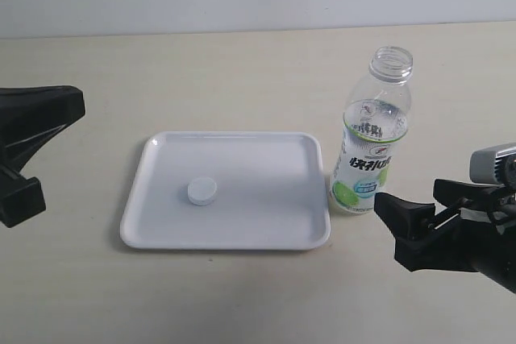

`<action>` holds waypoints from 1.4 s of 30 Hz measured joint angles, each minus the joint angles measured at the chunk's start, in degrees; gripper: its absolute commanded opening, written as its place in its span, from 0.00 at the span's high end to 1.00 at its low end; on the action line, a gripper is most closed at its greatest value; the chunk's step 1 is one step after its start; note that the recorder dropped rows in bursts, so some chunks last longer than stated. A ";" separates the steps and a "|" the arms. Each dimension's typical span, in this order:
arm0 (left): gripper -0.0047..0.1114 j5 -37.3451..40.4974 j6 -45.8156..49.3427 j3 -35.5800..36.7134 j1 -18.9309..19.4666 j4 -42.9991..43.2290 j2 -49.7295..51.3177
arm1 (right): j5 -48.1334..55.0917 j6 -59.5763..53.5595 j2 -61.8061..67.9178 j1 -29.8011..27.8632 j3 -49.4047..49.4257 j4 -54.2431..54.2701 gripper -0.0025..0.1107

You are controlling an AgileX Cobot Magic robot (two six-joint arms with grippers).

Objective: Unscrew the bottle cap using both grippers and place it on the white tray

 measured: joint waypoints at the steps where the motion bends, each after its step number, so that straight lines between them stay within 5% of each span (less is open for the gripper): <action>1: 0.96 0.00 0.00 0.00 0.00 0.00 0.00 | 0.00 0.00 0.00 0.00 0.00 0.00 0.32; 14: 0.96 0.34 0.53 0.00 1.94 0.22 -1.66 | 0.00 0.00 0.00 0.00 0.00 0.00 0.32; 20: 0.96 6.54 0.61 0.00 9.74 0.22 -9.45 | 0.00 0.00 0.00 0.00 0.00 0.00 0.32; 25: 0.96 19.35 0.61 1.01 18.82 0.22 -20.57 | 0.00 0.00 0.00 0.00 0.00 0.00 0.32; 33: 0.96 24.52 0.61 4.78 31.13 0.22 -37.18 | 0.00 0.00 0.00 0.00 0.00 0.00 0.32; 42: 0.96 26.94 0.61 8.69 34.96 0.22 -44.99 | 0.00 0.00 0.00 0.00 0.00 0.00 0.32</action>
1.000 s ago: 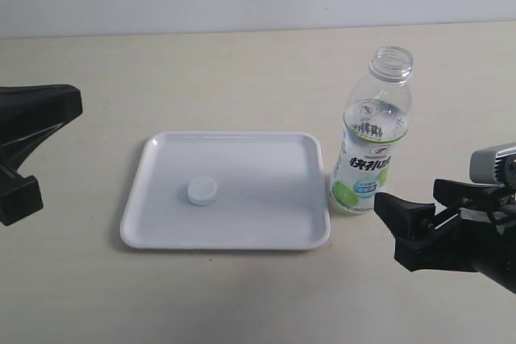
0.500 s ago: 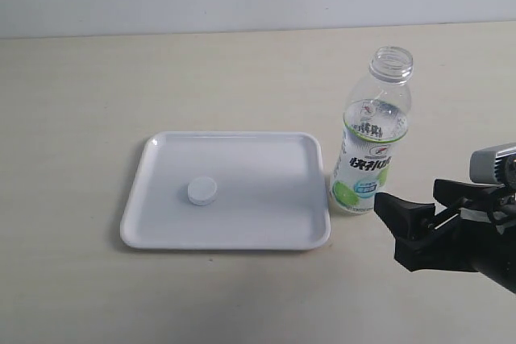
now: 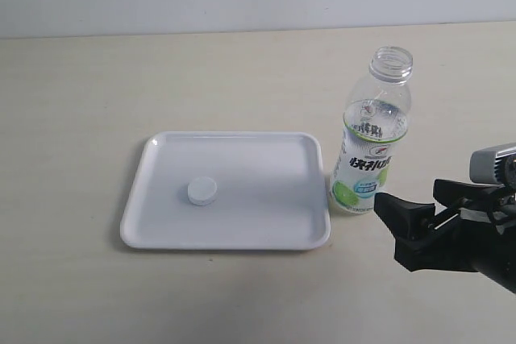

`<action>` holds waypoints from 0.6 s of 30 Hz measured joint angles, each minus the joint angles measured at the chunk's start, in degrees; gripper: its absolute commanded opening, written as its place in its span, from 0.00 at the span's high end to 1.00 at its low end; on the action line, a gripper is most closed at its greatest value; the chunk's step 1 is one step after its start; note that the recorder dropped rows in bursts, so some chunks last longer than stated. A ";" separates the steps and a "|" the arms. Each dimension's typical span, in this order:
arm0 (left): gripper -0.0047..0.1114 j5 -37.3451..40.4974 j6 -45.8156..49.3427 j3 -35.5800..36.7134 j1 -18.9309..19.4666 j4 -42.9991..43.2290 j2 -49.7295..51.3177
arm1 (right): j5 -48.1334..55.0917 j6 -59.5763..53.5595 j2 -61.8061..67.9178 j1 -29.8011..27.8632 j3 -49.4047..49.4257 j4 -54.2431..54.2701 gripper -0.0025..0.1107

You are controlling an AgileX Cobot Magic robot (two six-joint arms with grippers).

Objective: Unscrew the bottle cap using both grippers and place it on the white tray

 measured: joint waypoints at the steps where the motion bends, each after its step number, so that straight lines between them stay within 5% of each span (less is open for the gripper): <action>1: 0.96 0.00 0.00 0.45 0.00 0.00 0.00 | 0.00 0.00 0.00 0.00 0.00 0.00 0.32; 18: 0.96 -5.47 0.00 12.65 0.37 0.00 0.00 | 0.00 0.00 0.00 0.00 0.00 0.00 0.32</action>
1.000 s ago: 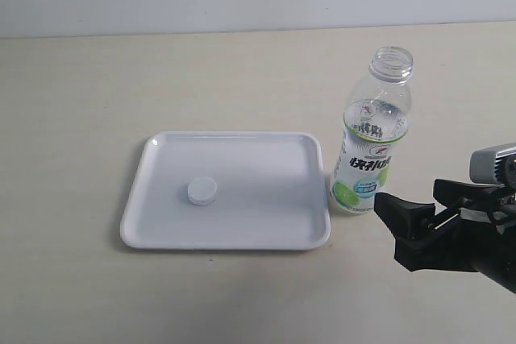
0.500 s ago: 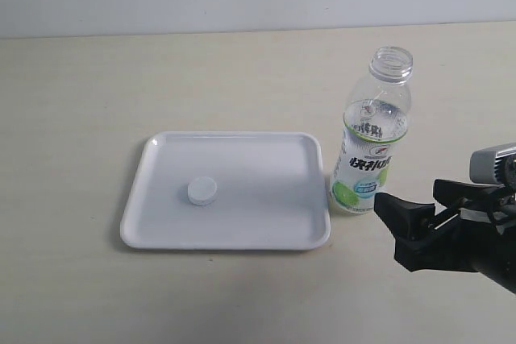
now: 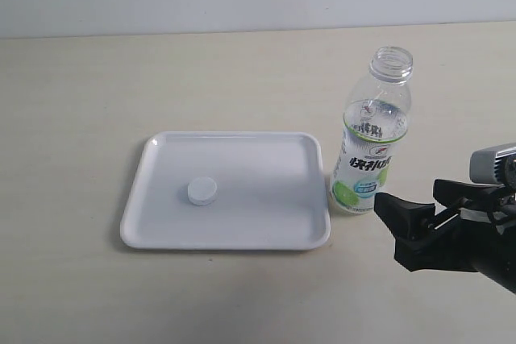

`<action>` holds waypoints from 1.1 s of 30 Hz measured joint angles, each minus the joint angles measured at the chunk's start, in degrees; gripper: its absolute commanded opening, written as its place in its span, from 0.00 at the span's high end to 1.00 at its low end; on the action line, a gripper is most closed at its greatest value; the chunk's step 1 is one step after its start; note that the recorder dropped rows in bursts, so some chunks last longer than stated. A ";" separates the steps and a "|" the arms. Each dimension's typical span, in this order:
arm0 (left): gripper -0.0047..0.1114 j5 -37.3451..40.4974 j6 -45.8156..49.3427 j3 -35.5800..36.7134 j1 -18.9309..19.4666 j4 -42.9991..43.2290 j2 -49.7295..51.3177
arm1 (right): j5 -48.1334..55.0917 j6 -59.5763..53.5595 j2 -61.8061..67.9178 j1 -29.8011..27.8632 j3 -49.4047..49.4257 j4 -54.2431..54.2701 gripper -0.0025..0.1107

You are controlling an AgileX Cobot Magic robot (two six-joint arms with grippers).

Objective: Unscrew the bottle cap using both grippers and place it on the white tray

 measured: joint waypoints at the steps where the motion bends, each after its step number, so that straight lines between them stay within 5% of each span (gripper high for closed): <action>1: 0.96 0.00 0.00 0.00 0.58 0.00 0.00 | 0.00 0.00 0.00 0.00 0.00 0.00 0.32; 7: 0.96 0.00 0.00 0.00 5.42 0.00 0.00 | 0.09 0.00 0.00 0.00 0.00 0.00 0.32; 13: 0.96 0.00 0.00 0.00 5.65 0.00 0.00 | 0.13 0.00 0.00 0.00 0.00 0.00 0.32; 24: 0.96 0.22 0.00 0.00 -0.69 0.00 0.00 | 0.13 0.00 0.00 0.00 0.00 0.00 0.32; 33: 0.96 0.45 0.00 0.00 -1.38 0.00 0.00 | 0.13 0.00 0.00 0.00 0.00 0.00 0.32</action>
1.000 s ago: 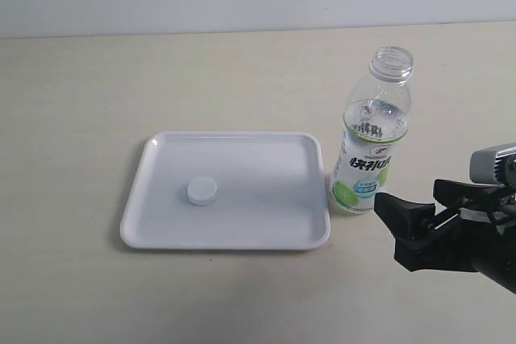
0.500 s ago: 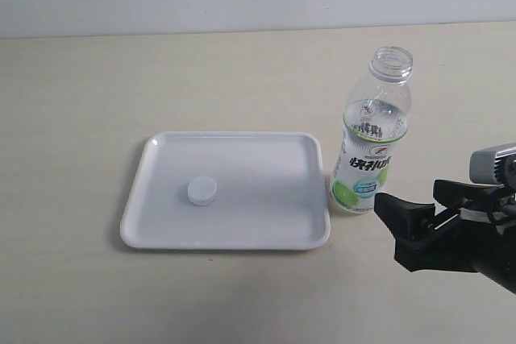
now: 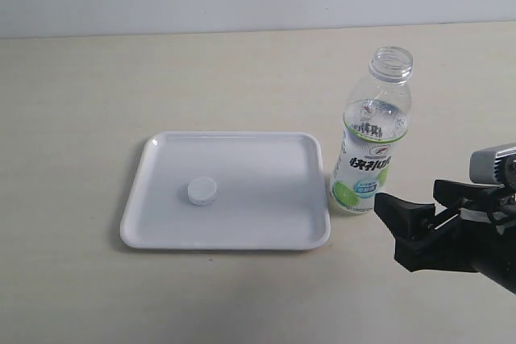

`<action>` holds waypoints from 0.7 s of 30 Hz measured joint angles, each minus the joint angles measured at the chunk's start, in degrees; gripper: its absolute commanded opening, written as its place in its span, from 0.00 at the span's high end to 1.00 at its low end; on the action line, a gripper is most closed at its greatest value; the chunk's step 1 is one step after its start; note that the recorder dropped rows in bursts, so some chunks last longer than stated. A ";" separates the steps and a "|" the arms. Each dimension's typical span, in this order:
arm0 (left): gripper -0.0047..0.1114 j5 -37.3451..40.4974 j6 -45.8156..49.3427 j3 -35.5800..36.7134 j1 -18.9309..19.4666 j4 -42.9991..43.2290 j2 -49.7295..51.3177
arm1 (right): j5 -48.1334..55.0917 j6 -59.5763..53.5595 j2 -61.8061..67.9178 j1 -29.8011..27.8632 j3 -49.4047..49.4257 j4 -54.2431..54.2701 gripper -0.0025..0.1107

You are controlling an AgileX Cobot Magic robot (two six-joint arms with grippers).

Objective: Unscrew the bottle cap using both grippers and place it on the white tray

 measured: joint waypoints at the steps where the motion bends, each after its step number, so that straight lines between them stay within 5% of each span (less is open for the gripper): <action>1: 0.96 0.00 0.00 0.00 0.00 0.00 0.00 | 0.00 0.00 0.00 0.00 0.00 0.00 0.32; 14: 0.96 0.11 0.15 0.00 0.00 0.00 0.00 | 0.00 0.00 0.00 0.00 0.00 0.00 0.32; 21: 0.96 0.11 0.15 0.00 0.00 0.00 0.00 | 0.00 -11.74 0.00 0.00 0.00 2.50 0.32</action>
